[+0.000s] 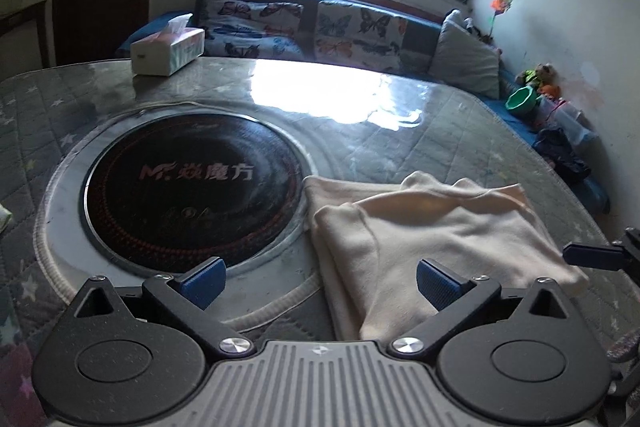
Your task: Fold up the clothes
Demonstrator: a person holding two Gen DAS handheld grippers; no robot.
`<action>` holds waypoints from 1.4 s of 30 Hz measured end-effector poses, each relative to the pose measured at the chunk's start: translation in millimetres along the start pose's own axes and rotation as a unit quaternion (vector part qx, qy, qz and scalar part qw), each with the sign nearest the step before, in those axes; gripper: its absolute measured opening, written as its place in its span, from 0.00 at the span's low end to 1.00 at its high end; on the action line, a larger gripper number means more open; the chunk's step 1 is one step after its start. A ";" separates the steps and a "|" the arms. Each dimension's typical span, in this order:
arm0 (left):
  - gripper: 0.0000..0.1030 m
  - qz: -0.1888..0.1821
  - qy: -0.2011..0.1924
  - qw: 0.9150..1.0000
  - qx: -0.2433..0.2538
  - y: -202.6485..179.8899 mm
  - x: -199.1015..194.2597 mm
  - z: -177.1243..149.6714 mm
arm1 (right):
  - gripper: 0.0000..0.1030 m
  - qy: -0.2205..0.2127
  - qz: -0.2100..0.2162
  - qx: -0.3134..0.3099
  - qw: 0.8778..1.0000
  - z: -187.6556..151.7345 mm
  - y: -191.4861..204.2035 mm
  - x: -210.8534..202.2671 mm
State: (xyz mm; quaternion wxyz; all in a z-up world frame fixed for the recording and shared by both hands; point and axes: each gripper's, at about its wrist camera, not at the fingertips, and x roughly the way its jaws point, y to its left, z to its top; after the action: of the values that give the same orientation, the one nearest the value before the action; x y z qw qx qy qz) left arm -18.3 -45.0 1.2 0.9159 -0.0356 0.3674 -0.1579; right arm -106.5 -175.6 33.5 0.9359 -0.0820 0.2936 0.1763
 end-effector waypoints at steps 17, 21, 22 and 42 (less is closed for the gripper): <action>1.00 0.023 0.019 1.000 -0.001 -1.0 -13.3 -14.2 | 0.95 0.024 0.015 -0.035 0.999 -3.8 35.3 2.9; 1.00 0.023 0.015 1.000 0.005 -7.3 -22.0 -19.9 | 0.95 0.030 0.005 -0.019 0.999 -6.7 35.8 -0.4; 1.00 0.022 0.014 1.000 0.007 -8.9 -24.2 -21.3 | 0.95 0.032 0.000 -0.013 0.999 -7.6 34.8 -1.2; 1.00 0.050 0.018 0.998 -0.042 12.3 -25.7 -13.3 | 0.85 0.054 -0.007 -0.053 0.997 8.1 48.4 24.6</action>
State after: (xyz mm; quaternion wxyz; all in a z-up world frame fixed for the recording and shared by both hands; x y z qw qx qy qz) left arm -41.7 -24.5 6.4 0.9137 -0.0523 0.3912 -0.0968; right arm -101.7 -121.8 23.5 0.9144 -0.1429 0.3331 0.1802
